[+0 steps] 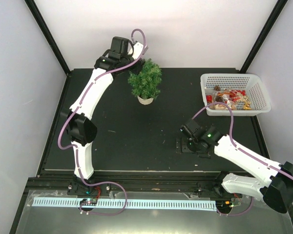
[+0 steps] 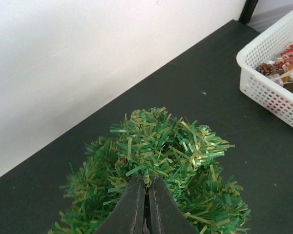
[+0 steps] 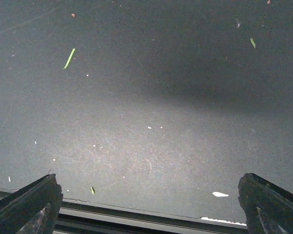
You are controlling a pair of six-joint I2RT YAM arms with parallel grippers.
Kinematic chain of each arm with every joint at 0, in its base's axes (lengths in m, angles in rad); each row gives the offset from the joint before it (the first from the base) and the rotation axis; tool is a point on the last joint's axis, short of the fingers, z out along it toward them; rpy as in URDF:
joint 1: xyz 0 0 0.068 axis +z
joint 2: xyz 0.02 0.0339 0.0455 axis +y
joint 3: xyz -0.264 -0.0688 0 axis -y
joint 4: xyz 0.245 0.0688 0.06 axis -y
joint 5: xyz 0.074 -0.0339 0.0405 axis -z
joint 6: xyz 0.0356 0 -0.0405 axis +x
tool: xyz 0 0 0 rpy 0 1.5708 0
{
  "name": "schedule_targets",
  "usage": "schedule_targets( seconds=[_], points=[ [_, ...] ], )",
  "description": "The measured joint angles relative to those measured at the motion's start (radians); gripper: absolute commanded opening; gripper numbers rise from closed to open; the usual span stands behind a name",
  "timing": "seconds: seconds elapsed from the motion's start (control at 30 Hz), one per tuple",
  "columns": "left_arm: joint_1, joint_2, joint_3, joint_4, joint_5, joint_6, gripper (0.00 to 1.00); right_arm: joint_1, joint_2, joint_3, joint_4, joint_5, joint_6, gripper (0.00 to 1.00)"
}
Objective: Decorate the small christmas tree
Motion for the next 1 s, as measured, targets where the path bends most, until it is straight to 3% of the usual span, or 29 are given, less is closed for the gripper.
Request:
schedule_targets(
  seconds=[0.17, 0.63, 1.0],
  points=[
    [0.000, -0.052, -0.043, -0.037, 0.029, 0.000, 0.02, 0.000, 0.004, -0.004, 0.015, 0.002, -0.003, 0.99],
    [-0.038, -0.440, -0.298, -0.060, 0.123, -0.035, 0.02, 0.000, 0.016, -0.020, 0.053, 0.002, -0.011, 0.99],
    [-0.164, -0.704, -0.631, -0.052, 0.134, -0.042, 0.02, 0.000, -0.021, -0.039, 0.044, 0.002, -0.010, 0.99]
  ],
)
